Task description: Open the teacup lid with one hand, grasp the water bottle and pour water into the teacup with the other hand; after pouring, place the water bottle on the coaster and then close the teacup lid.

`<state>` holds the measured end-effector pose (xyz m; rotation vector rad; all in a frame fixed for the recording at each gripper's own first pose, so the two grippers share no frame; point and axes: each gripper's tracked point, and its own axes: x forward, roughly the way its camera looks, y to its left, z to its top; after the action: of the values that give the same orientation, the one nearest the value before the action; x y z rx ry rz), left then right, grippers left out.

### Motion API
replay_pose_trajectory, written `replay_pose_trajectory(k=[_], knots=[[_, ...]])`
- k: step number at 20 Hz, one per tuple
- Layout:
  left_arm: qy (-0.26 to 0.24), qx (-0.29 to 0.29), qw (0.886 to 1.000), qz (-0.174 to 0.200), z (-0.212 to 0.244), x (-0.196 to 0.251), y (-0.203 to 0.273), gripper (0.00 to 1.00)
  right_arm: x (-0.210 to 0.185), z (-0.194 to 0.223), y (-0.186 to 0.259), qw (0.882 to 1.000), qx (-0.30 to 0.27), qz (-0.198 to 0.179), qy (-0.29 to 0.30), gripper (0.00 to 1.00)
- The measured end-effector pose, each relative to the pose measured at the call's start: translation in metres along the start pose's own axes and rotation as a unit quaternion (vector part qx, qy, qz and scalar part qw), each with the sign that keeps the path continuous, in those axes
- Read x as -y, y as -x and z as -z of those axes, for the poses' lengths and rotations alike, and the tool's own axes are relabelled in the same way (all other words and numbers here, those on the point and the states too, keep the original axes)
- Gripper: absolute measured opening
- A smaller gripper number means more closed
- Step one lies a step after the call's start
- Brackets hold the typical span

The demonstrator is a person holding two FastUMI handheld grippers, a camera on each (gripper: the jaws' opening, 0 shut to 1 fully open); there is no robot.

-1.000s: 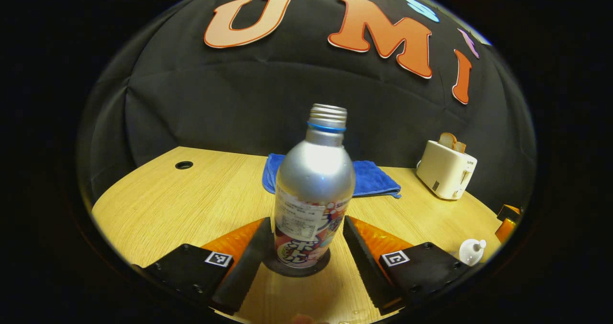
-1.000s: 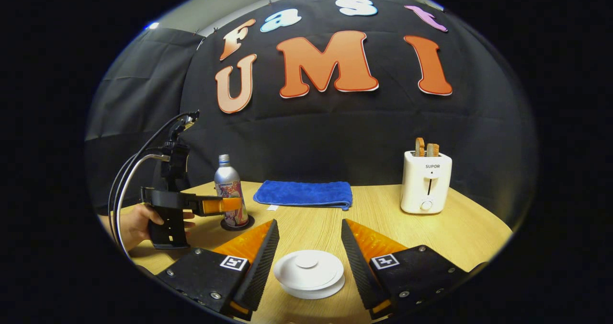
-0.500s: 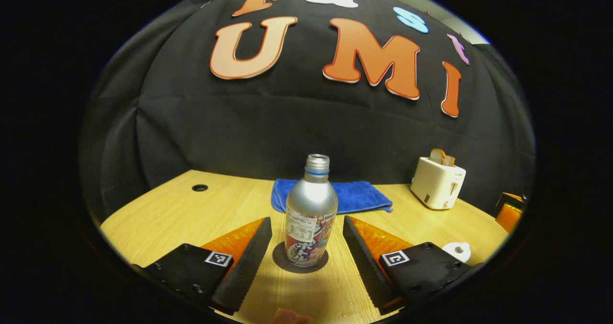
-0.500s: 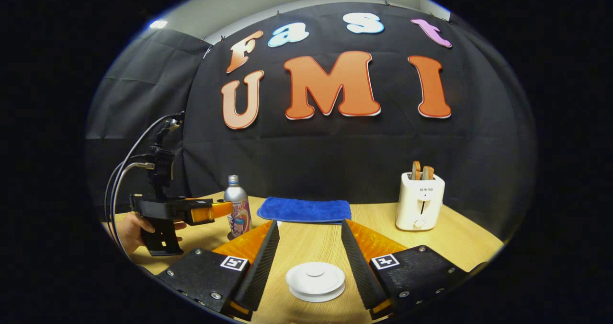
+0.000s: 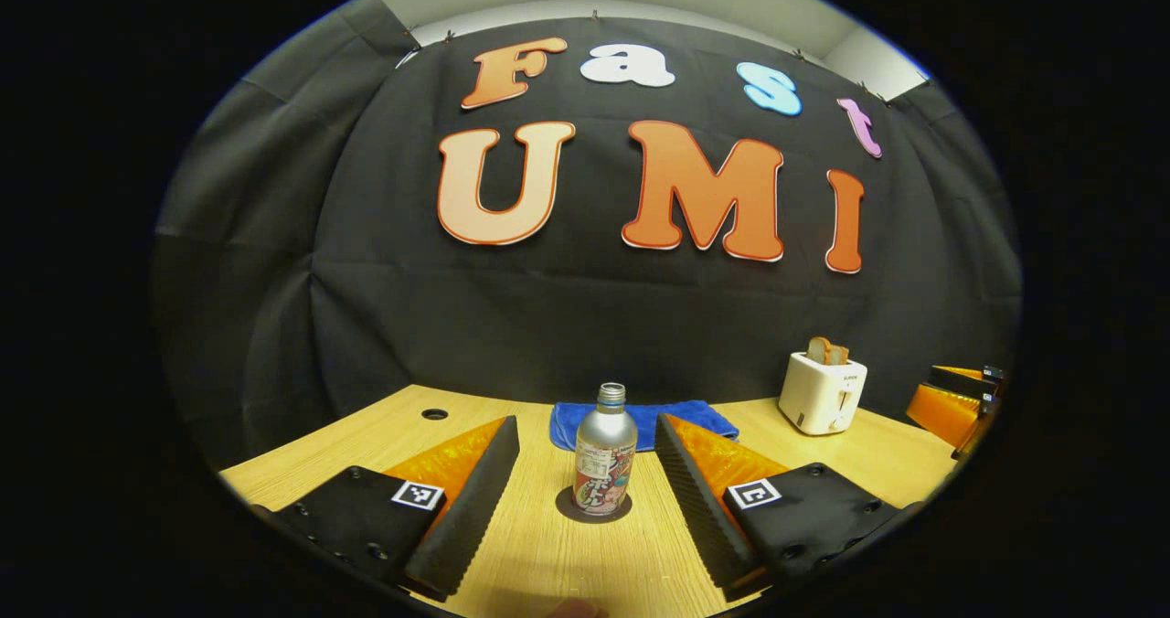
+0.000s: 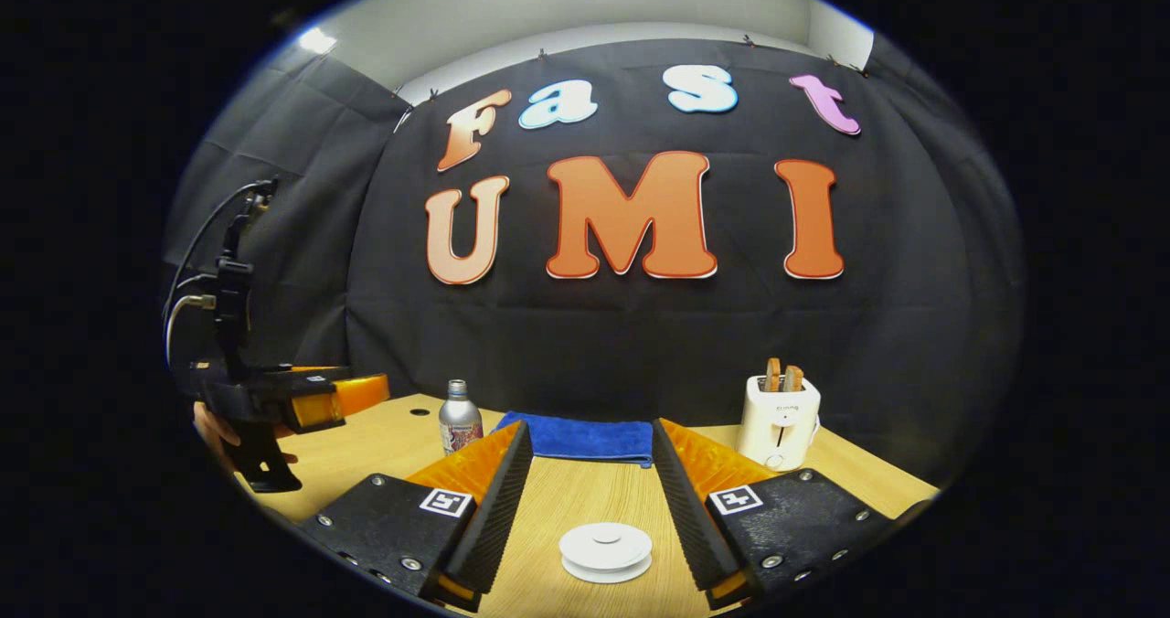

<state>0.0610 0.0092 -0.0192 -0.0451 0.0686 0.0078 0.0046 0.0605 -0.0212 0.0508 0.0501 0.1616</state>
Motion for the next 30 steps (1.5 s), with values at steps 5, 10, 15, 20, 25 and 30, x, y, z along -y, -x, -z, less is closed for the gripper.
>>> replay_pose_trajectory(k=[5,10,15,20,25,30], knots=[[-0.005,0.041,0.999,-0.022,-0.013,-0.012,0.033,0.97,-0.001,-0.007,0.004,1.0,0.009,0.003,0.003,0.79],[-0.025,0.057,0.997,-0.035,-0.029,-0.02,0.047,0.97,-0.002,-0.02,0.002,1.0,0.018,0.007,0.013,0.8],[-0.023,0.068,0.997,-0.028,-0.042,-0.015,0.047,0.96,-0.007,-0.041,-0.002,0.999,0.032,-0.001,0.002,0.79],[-0.019,0.066,0.997,-0.026,-0.039,-0.014,0.044,0.97,-0.004,-0.038,-0.002,1.0,0.026,0.002,0.013,0.8],[-0.025,0.069,0.997,-0.034,-0.042,-0.019,0.042,0.97,-0.01,-0.04,-0.004,1.0,0.028,-0.005,0.015,0.8],[-0.015,0.076,0.996,-0.034,-0.044,-0.016,0.046,0.97,-0.014,-0.042,-0.006,0.999,0.031,-0.006,0.02,0.79]])
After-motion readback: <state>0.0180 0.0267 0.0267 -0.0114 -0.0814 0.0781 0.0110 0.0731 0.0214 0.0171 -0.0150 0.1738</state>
